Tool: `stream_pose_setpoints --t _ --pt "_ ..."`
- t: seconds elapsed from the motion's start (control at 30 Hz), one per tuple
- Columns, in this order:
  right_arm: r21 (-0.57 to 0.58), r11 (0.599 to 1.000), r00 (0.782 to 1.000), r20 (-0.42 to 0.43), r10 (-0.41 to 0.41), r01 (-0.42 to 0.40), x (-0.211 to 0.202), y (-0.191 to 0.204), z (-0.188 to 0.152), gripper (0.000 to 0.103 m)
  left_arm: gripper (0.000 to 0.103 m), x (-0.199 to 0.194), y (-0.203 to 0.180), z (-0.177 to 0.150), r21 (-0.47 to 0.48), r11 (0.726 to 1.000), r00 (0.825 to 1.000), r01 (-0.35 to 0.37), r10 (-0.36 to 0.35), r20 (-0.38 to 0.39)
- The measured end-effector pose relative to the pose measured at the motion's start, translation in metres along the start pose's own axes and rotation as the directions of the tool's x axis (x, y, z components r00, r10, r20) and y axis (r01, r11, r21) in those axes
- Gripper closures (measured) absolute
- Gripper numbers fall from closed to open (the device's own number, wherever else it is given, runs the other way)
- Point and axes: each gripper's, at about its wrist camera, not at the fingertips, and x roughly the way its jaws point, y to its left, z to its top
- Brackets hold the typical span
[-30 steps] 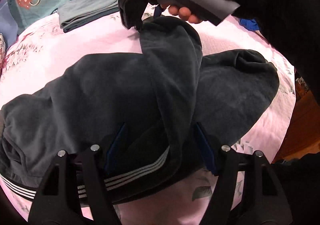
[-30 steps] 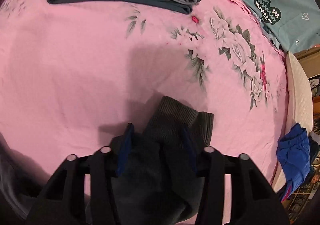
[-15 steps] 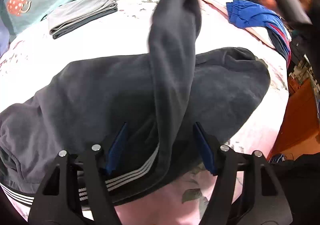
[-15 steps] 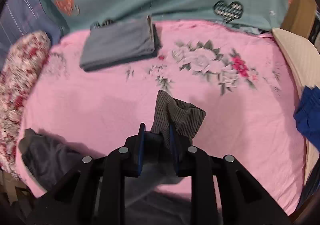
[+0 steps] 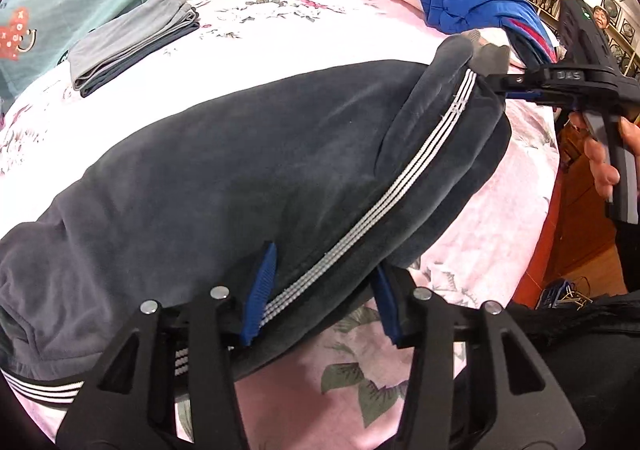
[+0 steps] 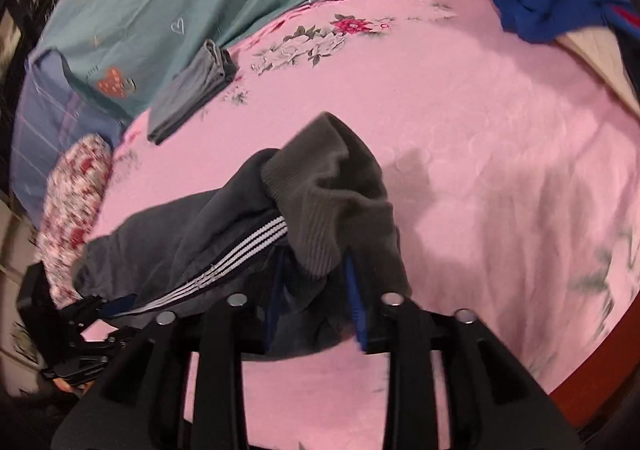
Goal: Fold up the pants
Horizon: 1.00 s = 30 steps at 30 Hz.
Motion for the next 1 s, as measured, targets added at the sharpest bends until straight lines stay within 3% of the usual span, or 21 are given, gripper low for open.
stream_pose_setpoints --t 0.07,0.17,0.23,0.27,0.3,0.33,0.4,0.53,0.57,0.63,0.67,0.7,0.77,0.83,0.9,0.97,1.0 --pt "0.002 1.0 0.999 0.047 0.008 -0.008 -0.013 0.002 0.002 0.052 0.056 -0.002 -0.002 0.0 0.007 1.0 1.0 -0.01 0.01 0.001" --pt "0.015 0.999 0.998 0.053 0.039 -0.04 -0.022 0.007 0.013 0.046 0.056 -0.002 -0.004 0.0 0.007 1.0 1.0 -0.024 0.024 0.003" --pt "0.046 0.999 1.0 0.011 -0.002 0.001 -0.014 0.006 0.019 0.046 0.056 -0.001 -0.005 0.001 0.001 1.0 1.0 -0.025 0.025 0.005" --pt "0.086 0.995 0.999 -0.027 -0.044 0.046 -0.004 0.001 0.021 0.048 0.057 -0.001 -0.005 0.001 -0.002 1.0 1.0 -0.026 0.026 0.006" --pt "0.114 0.992 0.998 -0.044 -0.054 0.059 0.001 -0.005 0.019 0.057 0.06 -0.001 -0.005 0.001 -0.002 1.0 1.0 -0.029 0.029 0.009" --pt "0.123 0.992 0.998 -0.047 -0.033 0.039 0.004 -0.007 0.018 0.088 0.062 -0.003 -0.006 0.002 -0.001 0.999 0.999 -0.035 0.035 0.014" --pt "0.097 0.995 1.0 -0.015 -0.012 0.014 -0.002 -0.001 0.02 0.096 0.074 -0.009 -0.004 0.004 -0.007 1.0 0.999 -0.03 0.031 0.03" --pt "-0.062 0.989 0.978 0.152 0.144 -0.136 -0.047 0.021 0.025 0.097 0.075 -0.032 -0.003 0.011 -0.015 1.0 0.996 -0.01 0.011 0.083" --pt "-0.098 0.985 0.976 0.154 0.156 -0.142 -0.051 0.021 0.023 0.096 0.075 -0.034 -0.005 0.009 -0.007 1.0 0.997 -0.006 0.006 0.08" --pt "-0.092 0.992 0.995 0.048 0.086 -0.082 -0.033 0.001 0.01 0.092 0.073 -0.026 -0.009 0.001 0.002 1.0 0.999 0.021 -0.021 0.039" --pt "-0.036 0.999 0.999 -0.037 0.0 -0.001 -0.015 -0.021 -0.001 0.078 0.069 -0.02 -0.01 -0.003 0.006 1.0 0.999 0.028 -0.028 0.015" --pt "0.016 0.999 0.998 -0.058 -0.027 0.028 -0.009 -0.039 -0.01 0.07 0.069 -0.015 -0.011 -0.006 0.007 0.999 0.999 0.032 -0.032 -0.001" --pt "0.083 0.994 0.997 -0.01 -0.075 0.076 -0.019 -0.061 -0.018 0.067 0.069 -0.02 -0.012 -0.007 0.01 0.999 0.999 0.037 -0.037 0.011" --pt "0.08 0.989 0.989 0.079 -0.129 0.123 -0.042 -0.058 -0.014 0.067 0.068 -0.035 -0.015 -0.005 0.024 0.998 0.997 0.055 -0.056 0.05" --pt "0.034 0.995 0.991 0.103 -0.091 0.088 -0.053 -0.04 -0.005 0.065 0.056 -0.053 -0.021 -0.001 0.048 0.997 0.993 0.062 -0.066 0.102" --pt "-0.062 0.994 0.989 0.122 -0.079 0.087 -0.058 -0.011 0.006 0.052 0.042 -0.069 -0.028 0.006 0.062 0.997 0.985 0.043 -0.053 0.162" --pt "-0.096 0.99 0.986 0.141 -0.087 0.101 -0.058 -0.001 0.012 0.051 0.039 -0.072 -0.028 0.01 0.059 0.997 0.982 0.039 -0.049 0.18"
